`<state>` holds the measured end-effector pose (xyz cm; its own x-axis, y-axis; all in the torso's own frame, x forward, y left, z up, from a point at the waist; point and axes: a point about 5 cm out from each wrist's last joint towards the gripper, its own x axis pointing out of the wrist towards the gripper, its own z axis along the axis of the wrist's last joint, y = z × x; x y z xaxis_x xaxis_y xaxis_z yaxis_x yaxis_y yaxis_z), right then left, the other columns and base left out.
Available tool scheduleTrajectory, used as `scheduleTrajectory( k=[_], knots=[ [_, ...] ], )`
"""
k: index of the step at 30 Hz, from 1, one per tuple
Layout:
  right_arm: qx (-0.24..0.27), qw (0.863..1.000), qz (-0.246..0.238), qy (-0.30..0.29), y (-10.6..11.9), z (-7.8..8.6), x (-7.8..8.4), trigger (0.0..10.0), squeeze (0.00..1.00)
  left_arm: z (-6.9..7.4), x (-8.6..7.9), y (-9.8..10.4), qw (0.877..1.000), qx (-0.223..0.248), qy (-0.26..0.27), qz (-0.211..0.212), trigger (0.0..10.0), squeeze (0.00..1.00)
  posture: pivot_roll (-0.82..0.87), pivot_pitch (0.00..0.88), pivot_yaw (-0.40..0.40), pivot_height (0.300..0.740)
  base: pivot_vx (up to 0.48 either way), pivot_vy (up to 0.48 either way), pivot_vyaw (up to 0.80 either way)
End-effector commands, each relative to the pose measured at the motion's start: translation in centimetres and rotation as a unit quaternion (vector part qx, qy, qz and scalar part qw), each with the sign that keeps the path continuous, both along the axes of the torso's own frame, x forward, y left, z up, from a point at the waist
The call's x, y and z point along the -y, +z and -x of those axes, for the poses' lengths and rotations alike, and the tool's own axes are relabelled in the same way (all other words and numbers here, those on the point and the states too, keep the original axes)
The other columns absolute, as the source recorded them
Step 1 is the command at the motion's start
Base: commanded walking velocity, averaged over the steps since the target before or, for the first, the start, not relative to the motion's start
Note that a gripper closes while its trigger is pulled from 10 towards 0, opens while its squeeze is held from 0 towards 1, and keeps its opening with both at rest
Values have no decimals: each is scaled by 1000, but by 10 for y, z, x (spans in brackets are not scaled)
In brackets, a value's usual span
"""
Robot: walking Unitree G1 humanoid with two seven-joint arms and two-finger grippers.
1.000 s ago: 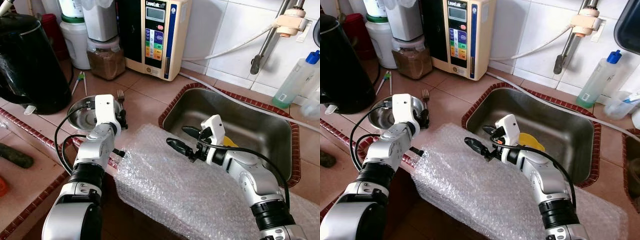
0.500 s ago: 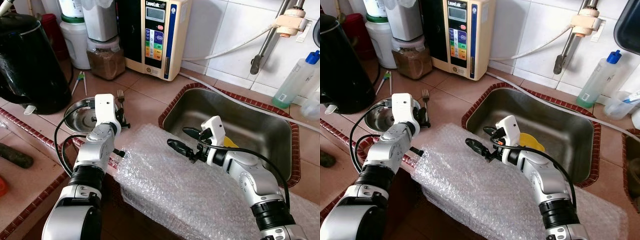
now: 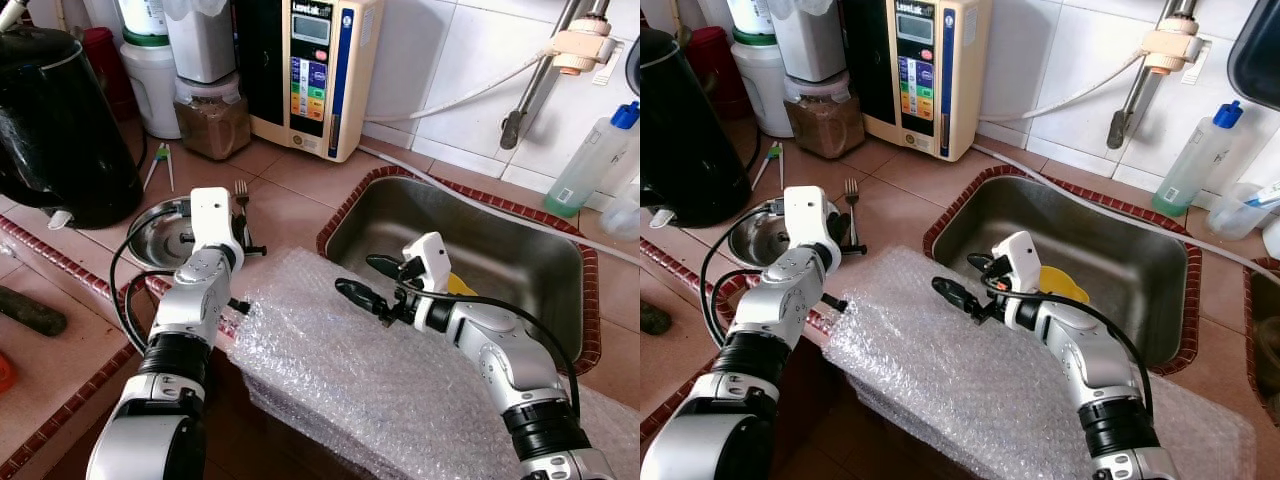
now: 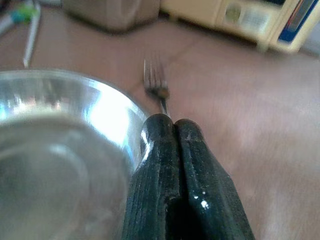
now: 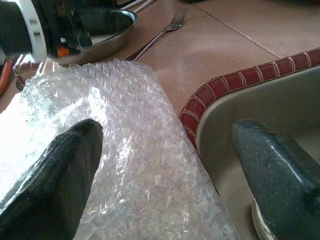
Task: Kitchen organization
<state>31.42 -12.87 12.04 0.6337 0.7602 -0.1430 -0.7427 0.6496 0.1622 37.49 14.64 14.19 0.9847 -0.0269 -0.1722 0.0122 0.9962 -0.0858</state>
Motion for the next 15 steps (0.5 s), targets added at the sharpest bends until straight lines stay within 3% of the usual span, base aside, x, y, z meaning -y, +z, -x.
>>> scheduleTrajectory(
  k=[1, 3, 6, 7, 8, 9, 10, 15],
  knots=[
    [6, 1000, 8, 2, 3, -3, 2, 10000, 0, -2, 5, 26, 997, 77, -6, -21, 0, 0, -39, 0, -54, 740, 0, 0, 0],
    [6, 1000, 8, 2, 3, -3, 2, 10000, 0, -2, 8, 34, 993, 106, -10, -45, 0, 0, -38, 0, -53, 740, 0, 0, 0],
    [7, 1000, 8, 2, 3, -3, 2, 10000, 0, -2, 13, 34, 993, 101, -13, -54, 0, 0, -37, 0, -50, 740, 0, 0, 0],
    [7, 1000, 8, 2, 3, -3, 2, 10000, 0, -1, 13, 34, 994, 96, -11, -50, 1294, 0, -37, 0, -50, 740, 0, 0, 0],
    [7, 1000, 7, 2, 3, -3, 1, 10000, 0, -1, 14, 35, 994, 94, -14, -46, 9608, 0, -35, 0, -50, 740, 0, 0, 0],
    [7, 1000, 7, 2, 2, -3, 1, 10000, 0, -1, 14, 36, 994, 93, -14, -46, 10000, 949, -35, 0, -50, 740, 0, 0, 0],
    [7, 1000, 7, 2, 2, -3, 1, 10000, 0, 0, 14, 37, 995, 92, -14, -45, 10000, 1000, -31, 0, -51, 740, 0, 0, 0],
    [4, 1000, 5, 2, 0, -2, -1, 10000, 0, 3, 11, 36, 997, 51, 26, -55, 10000, 1000, -26, 0, -49, 740, 0, 0, 0]
  ],
)
